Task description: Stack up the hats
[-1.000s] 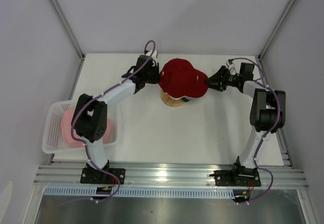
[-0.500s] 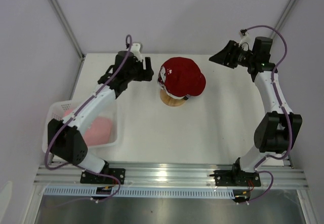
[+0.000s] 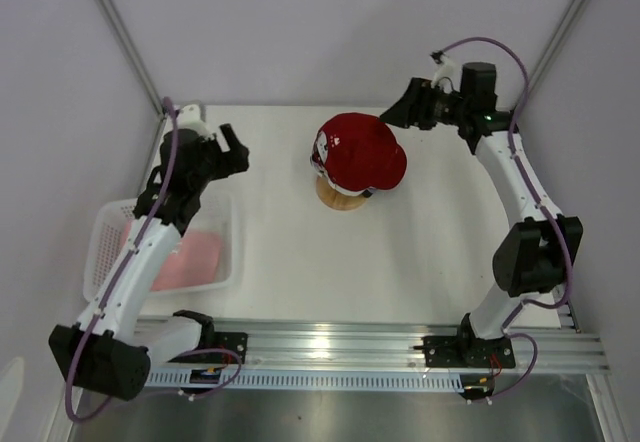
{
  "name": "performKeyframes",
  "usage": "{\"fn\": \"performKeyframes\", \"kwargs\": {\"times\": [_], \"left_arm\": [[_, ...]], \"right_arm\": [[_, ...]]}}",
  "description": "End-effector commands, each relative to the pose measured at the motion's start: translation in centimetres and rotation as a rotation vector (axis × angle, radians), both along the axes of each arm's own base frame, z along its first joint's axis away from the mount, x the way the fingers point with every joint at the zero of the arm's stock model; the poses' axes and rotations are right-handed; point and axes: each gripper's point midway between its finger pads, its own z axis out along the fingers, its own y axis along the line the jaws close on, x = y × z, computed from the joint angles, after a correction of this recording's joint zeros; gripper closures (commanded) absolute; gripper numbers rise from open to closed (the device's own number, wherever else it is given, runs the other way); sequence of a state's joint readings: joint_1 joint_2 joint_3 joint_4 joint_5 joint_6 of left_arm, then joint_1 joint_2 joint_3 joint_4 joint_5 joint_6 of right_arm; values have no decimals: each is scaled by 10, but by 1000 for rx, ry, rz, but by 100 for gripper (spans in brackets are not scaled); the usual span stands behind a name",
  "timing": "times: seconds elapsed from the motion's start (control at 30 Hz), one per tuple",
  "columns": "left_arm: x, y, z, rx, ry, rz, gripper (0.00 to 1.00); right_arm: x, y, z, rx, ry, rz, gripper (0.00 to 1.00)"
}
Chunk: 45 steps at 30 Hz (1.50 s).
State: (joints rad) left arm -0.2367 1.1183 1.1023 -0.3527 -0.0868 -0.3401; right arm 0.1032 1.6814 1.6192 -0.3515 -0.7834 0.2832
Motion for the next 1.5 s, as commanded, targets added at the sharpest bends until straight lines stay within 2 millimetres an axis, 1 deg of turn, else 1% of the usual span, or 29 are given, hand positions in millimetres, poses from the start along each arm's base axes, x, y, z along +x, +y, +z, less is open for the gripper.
{"fn": "performKeyframes", "kwargs": {"times": [0.0,0.07,0.1,0.13,0.17,0.23,0.27,0.3,0.4,0.43,0.47,0.5,0.53,0.57,0.6,0.63,0.7,0.77,0.8,0.83,0.87,0.9,0.93,1.03,1.13,1.3,1.37,1.4,1.47], "left_arm": [[-28,46,-5,-118,-4,200,13],[-37,58,-10,-147,-10,242,14],[-41,60,-16,-147,-5,249,14],[-46,62,-13,-145,-22,253,14],[-49,63,-16,-141,-10,254,14],[-49,57,-19,-137,-1,212,14],[-46,49,-16,-146,-15,163,14],[-46,26,-13,-179,-15,31,16],[-39,-14,-7,-263,-21,-158,23],[-36,-21,-3,-267,-24,-183,24],[-28,-28,-12,-261,7,-196,25],[-21,-32,-1,-243,-10,-201,25],[-19,-45,-2,-235,3,-233,25],[-15,-51,-5,-233,16,-243,25],[-5,-58,-18,-234,59,-250,25],[1,-71,-3,-246,29,-288,25],[18,-91,-13,-255,63,-320,27],[31,-108,-1,-266,54,-363,29],[40,-115,-19,-263,103,-368,29],[46,-123,-16,-259,102,-373,31],[53,-128,-12,-259,99,-378,31],[60,-134,-26,-254,133,-381,33],[67,-138,-20,-253,124,-378,34],[79,-143,-42,-231,178,-358,37],[83,-149,-53,-225,208,-371,44],[84,-161,-52,-222,192,-402,45],[84,-162,-67,-182,233,-384,45],[89,-163,-61,-173,220,-379,46],[91,-166,-70,-144,237,-375,48]], "right_arm": [[16,42,23,-140,-143,14,26],[22,62,2,-206,-99,25,26],[30,63,10,-224,-120,-9,27],[31,66,4,-246,-105,-11,28],[32,76,-8,-270,-91,3,28],[36,78,-19,-342,-98,-19,29],[37,78,-24,-373,-96,-31,29],[40,79,-36,-430,-90,-47,29],[41,84,-57,-505,-61,-56,29],[42,86,-59,-517,-61,-59,30],[42,87,-62,-529,-53,-64,30],[41,90,-74,-571,-50,-45,31],[40,92,-76,-586,-51,-38,32],[43,93,-76,-609,-66,-49,32],[42,95,-79,-628,-64,-48,32],[41,101,-87,-647,-60,-37,32],[42,103,-87,-675,-73,-44,32],[42,110,-91,-695,-82,-38,32],[42,110,-91,-702,-81,-39,32],[41,113,-91,-706,-84,-36,32],[42,115,-93,-712,-84,-33,32],[41,117,-91,-707,-87,-31,32],[41,119,-91,-705,-90,-28,32],[42,120,-89,-702,-95,-34,31],[43,121,-83,-691,-102,-42,30],[44,123,-79,-676,-108,-46,28],[43,123,-78,-671,-106,-42,28],[43,123,-79,-669,-101,-39,28],[42,123,-81,-664,-94,-35,28]]}}
